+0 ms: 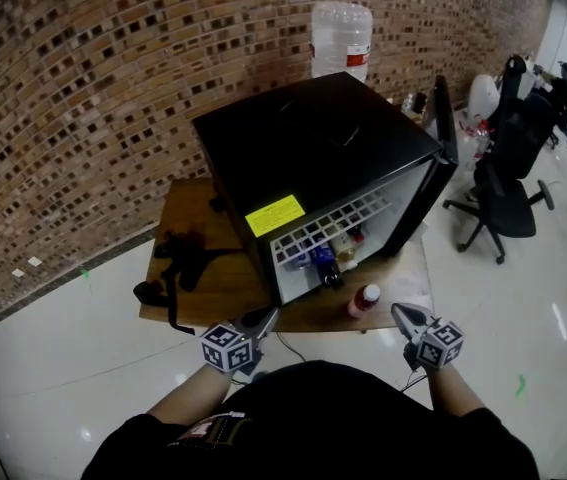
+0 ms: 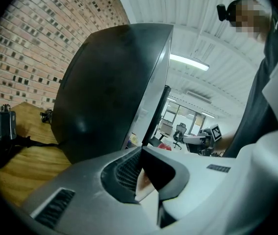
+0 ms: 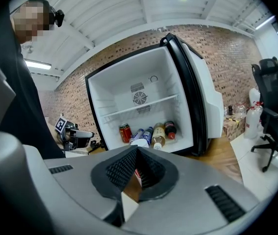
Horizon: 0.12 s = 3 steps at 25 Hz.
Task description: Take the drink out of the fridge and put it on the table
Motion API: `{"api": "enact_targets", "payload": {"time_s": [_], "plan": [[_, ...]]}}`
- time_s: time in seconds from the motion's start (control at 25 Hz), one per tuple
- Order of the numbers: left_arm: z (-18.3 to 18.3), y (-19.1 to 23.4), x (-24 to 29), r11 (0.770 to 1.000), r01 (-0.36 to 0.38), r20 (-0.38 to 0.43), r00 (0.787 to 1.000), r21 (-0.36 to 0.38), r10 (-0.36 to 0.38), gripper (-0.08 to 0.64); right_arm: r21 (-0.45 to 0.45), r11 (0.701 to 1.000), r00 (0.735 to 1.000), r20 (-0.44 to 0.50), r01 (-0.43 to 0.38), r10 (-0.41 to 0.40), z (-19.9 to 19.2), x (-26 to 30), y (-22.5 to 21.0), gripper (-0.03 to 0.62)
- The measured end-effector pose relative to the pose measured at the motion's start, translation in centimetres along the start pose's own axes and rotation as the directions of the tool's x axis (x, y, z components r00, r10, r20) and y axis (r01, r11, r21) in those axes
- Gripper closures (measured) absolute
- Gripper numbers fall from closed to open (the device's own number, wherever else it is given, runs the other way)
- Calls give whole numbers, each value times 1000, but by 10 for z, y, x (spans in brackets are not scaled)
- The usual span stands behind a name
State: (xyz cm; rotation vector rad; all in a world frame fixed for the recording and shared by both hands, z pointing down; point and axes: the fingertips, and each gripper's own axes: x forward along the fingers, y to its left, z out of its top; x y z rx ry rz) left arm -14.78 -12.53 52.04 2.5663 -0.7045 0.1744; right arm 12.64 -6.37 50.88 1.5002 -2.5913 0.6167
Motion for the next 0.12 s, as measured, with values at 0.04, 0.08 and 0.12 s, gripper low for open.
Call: {"api": "enact_targets", "payload": {"time_s": [0.04,0.08,0.12], "plan": [[0,1,-1,1000,0,0,1000,-1,0,552,-5,1000,1000,-4,-1,1,0,1,0,588],[1,1,-1,1000,-1,-1,1000,-1,1,552,-10,1000,1000,-7,-2,2,-1,1,0,588],[1,2,-1,1000,-1,-1,1000,-1,1,552,-15,1000,1000,-10,-3,3,-1,2,0,588]]}}
